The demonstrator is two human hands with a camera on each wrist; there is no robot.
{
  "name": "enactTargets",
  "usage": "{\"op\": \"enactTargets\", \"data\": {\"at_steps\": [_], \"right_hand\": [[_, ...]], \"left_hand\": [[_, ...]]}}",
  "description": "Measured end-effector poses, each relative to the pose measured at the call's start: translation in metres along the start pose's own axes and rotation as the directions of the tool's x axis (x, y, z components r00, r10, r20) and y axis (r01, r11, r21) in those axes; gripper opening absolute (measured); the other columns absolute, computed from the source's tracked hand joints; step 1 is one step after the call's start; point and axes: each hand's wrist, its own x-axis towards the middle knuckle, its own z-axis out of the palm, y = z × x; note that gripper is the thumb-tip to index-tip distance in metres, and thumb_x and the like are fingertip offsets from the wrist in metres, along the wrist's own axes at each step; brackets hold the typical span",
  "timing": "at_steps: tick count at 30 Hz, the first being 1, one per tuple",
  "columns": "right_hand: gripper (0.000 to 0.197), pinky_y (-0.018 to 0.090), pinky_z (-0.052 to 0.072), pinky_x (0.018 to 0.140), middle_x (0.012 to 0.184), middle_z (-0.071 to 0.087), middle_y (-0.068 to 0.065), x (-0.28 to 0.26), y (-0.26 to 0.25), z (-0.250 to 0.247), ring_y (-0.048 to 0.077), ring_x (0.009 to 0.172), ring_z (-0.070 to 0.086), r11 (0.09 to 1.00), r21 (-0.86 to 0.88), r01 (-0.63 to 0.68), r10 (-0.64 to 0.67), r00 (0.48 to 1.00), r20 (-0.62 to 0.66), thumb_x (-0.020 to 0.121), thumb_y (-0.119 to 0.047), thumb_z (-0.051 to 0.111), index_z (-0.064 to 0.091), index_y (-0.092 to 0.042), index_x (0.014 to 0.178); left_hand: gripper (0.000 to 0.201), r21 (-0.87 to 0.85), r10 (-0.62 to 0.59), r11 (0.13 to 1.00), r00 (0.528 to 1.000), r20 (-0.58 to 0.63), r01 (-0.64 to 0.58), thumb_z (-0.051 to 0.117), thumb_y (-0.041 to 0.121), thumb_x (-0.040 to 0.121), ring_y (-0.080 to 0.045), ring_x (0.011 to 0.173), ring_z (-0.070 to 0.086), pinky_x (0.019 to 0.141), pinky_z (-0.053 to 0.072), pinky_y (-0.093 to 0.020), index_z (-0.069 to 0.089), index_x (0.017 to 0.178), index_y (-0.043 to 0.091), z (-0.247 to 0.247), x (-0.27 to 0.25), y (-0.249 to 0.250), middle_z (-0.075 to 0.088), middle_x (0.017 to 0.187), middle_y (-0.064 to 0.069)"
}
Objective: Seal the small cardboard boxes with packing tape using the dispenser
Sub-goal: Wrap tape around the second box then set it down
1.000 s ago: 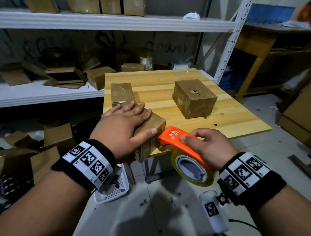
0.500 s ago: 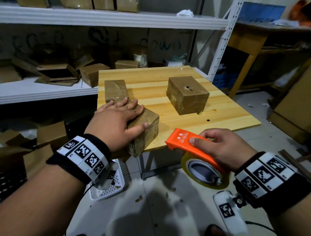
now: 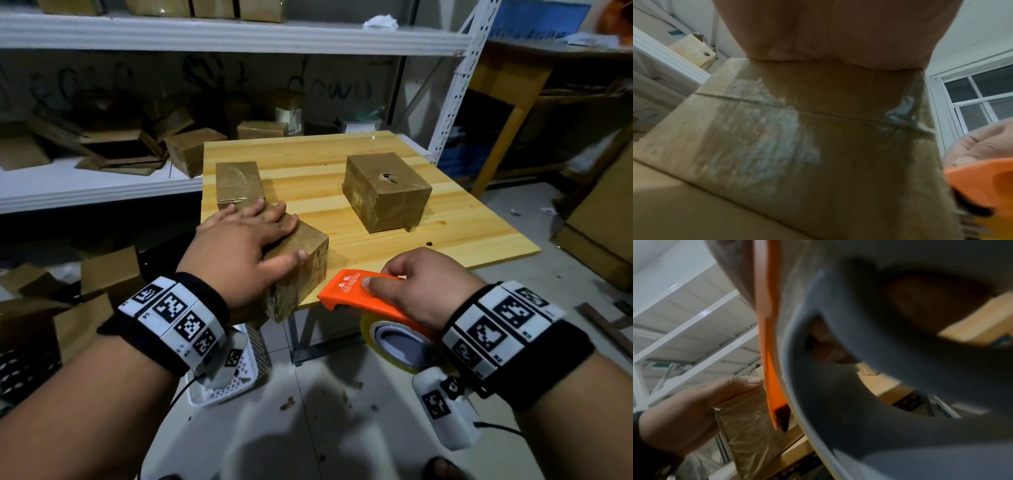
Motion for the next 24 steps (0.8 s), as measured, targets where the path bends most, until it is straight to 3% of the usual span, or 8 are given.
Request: {"op": "enactTargets", "data": {"at_steps": [5,9,12,15,18,20,22,24], "right_hand": [[0.042,0.036,0.058,0.085,0.093,0.075,-0.001,0.001,-0.017,-0.003,0.022,0.089,0.069,0.983,-0.182,0.025,-0.029,0.999,-0.016,0.096,-0.061,0.062,0.078,-0.023,0.102],[0.044,0.034,0.057,0.084,0.095,0.075,-0.005,-0.001,-0.024,0.010,0.021,0.091,0.069,0.940,-0.333,0.068,-0.049,0.997,0.067,0.091,-0.063,0.064,0.078,-0.024,0.105],[0.040,0.038,0.061,0.087,0.089,0.078,-0.005,-0.007,-0.017,0.011,0.019,0.087,0.073,0.993,-0.092,0.079,-0.070,0.992,0.103,0.090,-0.063,0.070,0.080,-0.024,0.098],[0.034,0.040,0.065,0.080,0.080,0.081,-0.001,-0.020,-0.008,-0.005,0.019,0.074,0.078,0.987,0.159,0.015,-0.036,0.991,0.129,0.087,-0.059,0.076,0.080,-0.025,0.092],[0.031,0.041,0.064,0.072,0.077,0.080,0.003,-0.021,0.002,-0.022,0.024,0.070,0.077,0.955,0.293,-0.037,0.059,0.996,-0.067,0.090,-0.056,0.074,0.077,-0.026,0.089],[0.028,0.040,0.061,0.074,0.088,0.079,0.004,-0.010,0.012,-0.027,0.025,0.077,0.073,0.978,0.208,-0.022,0.085,0.951,-0.297,0.094,-0.052,0.067,0.077,-0.025,0.096],[0.032,0.041,0.061,0.080,0.106,0.079,0.005,-0.002,0.015,-0.025,0.029,0.091,0.072,0.995,0.096,-0.009,0.048,0.908,-0.415,0.094,-0.043,0.062,0.075,-0.029,0.119],[0.048,0.041,0.057,0.092,0.125,0.076,0.005,0.004,0.015,-0.018,0.032,0.111,0.069,1.000,-0.007,0.010,-0.012,0.908,-0.420,0.096,-0.040,0.060,0.062,-0.030,0.143]], "left_hand": [[0.090,-0.017,-0.006,1.000,1.000,-0.008,0.006,0.020,0.087,0.077,-0.007,0.159,0.018,0.130,0.012,-0.046,0.042,0.154,0.047,0.000,0.001,0.000,0.029,0.167,0.020],[0.088,-0.012,-0.012,1.000,1.000,-0.004,0.012,0.018,0.087,0.079,-0.007,0.158,0.019,0.130,0.013,-0.046,0.040,0.155,0.048,0.001,0.003,0.000,0.028,0.167,0.021],[0.089,-0.012,-0.009,1.000,1.000,-0.008,0.009,0.018,0.087,0.079,-0.009,0.158,0.019,0.129,0.014,-0.047,0.041,0.155,0.047,0.002,0.005,-0.001,0.029,0.167,0.021],[0.088,-0.017,-0.006,1.000,1.000,-0.004,0.006,0.019,0.087,0.080,-0.008,0.158,0.019,0.129,0.014,-0.047,0.041,0.155,0.048,0.002,0.004,-0.002,0.029,0.167,0.021],[0.085,-0.018,-0.001,1.000,1.000,-0.012,0.001,0.015,0.085,0.084,-0.008,0.158,0.019,0.129,0.014,-0.047,0.041,0.155,0.047,0.002,0.003,-0.003,0.029,0.166,0.021],[0.079,-0.022,0.004,1.000,1.000,-0.030,-0.004,0.013,0.079,0.088,-0.008,0.158,0.020,0.129,0.014,-0.046,0.042,0.155,0.047,0.002,0.003,-0.003,0.031,0.166,0.021],[0.075,-0.027,0.010,1.000,0.999,-0.033,-0.011,0.011,0.072,0.091,-0.008,0.158,0.020,0.129,0.014,-0.044,0.042,0.154,0.046,0.002,0.003,-0.003,0.031,0.166,0.020],[0.073,-0.036,0.012,0.999,1.000,-0.024,-0.012,0.010,0.067,0.092,-0.008,0.158,0.019,0.129,0.012,-0.042,0.041,0.155,0.045,0.001,0.002,-0.003,0.030,0.167,0.020]]}}
